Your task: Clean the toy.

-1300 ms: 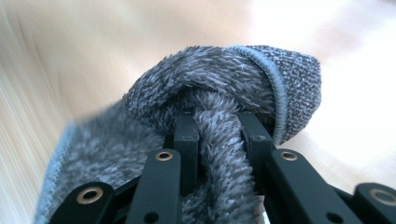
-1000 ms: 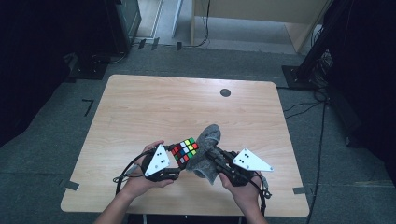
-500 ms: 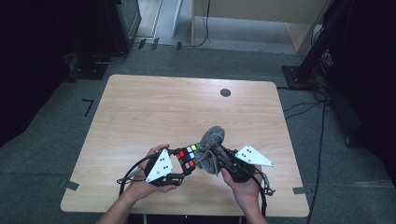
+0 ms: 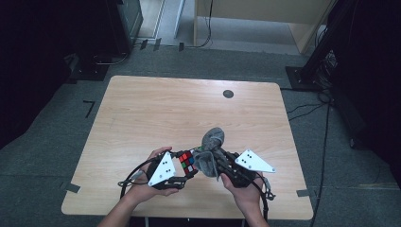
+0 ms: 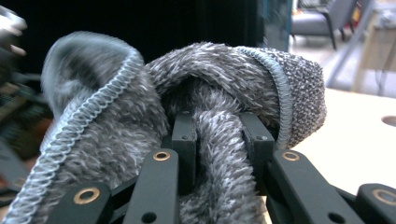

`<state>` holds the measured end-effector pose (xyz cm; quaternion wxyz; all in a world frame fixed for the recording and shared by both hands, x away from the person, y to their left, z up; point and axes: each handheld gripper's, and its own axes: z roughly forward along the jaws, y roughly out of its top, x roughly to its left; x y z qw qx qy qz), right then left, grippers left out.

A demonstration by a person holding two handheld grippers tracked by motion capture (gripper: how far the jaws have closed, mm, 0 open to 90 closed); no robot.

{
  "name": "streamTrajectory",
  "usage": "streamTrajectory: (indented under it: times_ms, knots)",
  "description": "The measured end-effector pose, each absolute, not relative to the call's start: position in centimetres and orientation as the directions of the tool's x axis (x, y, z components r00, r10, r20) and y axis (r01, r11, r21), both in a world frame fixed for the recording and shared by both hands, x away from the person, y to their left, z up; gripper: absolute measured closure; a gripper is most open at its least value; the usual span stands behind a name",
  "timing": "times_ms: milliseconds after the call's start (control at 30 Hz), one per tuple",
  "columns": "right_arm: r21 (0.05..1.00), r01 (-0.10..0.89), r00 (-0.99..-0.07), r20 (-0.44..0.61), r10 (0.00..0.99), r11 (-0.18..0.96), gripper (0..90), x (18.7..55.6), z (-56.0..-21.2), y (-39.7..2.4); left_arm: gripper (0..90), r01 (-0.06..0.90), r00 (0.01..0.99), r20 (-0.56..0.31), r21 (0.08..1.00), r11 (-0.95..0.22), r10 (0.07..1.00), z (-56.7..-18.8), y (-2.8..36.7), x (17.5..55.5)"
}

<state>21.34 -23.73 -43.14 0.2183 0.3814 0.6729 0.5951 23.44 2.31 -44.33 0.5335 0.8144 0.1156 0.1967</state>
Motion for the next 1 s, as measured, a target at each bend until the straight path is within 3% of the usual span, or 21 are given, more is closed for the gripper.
streamTrajectory:
  times_ms: [133,333,600,833,1000]
  knots:
    - [0.965,0.261,-0.594,0.155,0.789,0.007,72.7,21.4,-43.1,-23.9,34.7,-0.012,0.900,0.181,0.919,-0.394,0.396,-44.3,2.4,23.6]
    - [0.983,0.184,-0.676,0.132,0.725,-0.008,71.7,20.0,-41.6,-22.4,34.7,-0.016,0.899,0.192,0.912,-0.409,0.393,-44.5,2.2,23.5]
    - [0.964,0.267,-0.578,0.164,0.799,-0.004,71.6,21.5,-43.2,-24.0,34.7,-0.007,0.905,0.156,0.936,-0.353,0.396,-43.9,2.9,23.7]
    - [0.984,0.176,-0.656,0.133,0.743,-0.020,71.5,20.0,-41.4,-22.7,34.7,-0.013,0.901,0.185,0.916,-0.401,0.393,-44.5,2.3,23.6]
    - [0.980,0.198,-0.626,0.137,0.768,-0.014,71.5,20.6,-42.4,-23.1,34.7,-0.024,0.908,0.175,0.930,-0.367,0.382,-44.0,2.7,23.4]
